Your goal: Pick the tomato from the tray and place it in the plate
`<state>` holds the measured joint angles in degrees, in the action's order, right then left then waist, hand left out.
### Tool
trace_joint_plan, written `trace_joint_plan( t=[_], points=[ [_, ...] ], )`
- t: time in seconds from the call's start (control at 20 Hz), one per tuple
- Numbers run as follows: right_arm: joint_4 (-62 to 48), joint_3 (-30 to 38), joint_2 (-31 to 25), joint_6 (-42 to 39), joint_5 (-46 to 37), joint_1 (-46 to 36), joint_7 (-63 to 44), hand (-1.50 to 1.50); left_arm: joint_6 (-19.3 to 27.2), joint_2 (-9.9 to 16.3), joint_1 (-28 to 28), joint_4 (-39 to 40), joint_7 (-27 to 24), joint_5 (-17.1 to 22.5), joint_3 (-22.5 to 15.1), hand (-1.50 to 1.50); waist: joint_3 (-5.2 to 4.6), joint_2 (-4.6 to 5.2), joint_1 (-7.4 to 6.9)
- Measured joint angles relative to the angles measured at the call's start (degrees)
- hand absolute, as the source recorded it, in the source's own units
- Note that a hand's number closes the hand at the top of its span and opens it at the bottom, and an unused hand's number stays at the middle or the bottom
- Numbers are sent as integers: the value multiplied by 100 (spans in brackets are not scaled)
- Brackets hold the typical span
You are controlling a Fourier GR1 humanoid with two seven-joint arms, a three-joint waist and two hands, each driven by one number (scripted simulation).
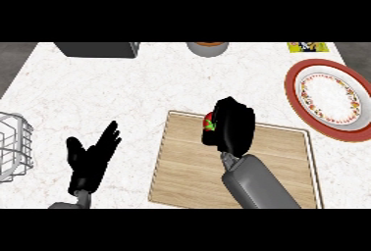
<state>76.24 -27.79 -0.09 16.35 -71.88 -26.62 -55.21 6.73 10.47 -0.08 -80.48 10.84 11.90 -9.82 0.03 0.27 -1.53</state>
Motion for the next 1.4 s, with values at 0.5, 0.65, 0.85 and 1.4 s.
trace_joint_plan(
  t=[0.5,0.65,0.85,1.4],
  points=[
    [5,686,-11,1669,-376,-252,-151,150,16,9,100,-160,71,-50,43,0,1,-21,97],
    [266,1057,-126,1997,-235,-75,-33,150,-19,55,175,-243,90,-38,77,0,2,-28,132],
    [164,1549,-317,2703,198,87,447,150,2,18,34,-181,156,-66,113,0,3,-15,135],
    [-1288,2970,-1747,3925,2128,23,2416,150,-21,-75,-62,-141,194,-141,145,0,9,10,71]
  ],
)
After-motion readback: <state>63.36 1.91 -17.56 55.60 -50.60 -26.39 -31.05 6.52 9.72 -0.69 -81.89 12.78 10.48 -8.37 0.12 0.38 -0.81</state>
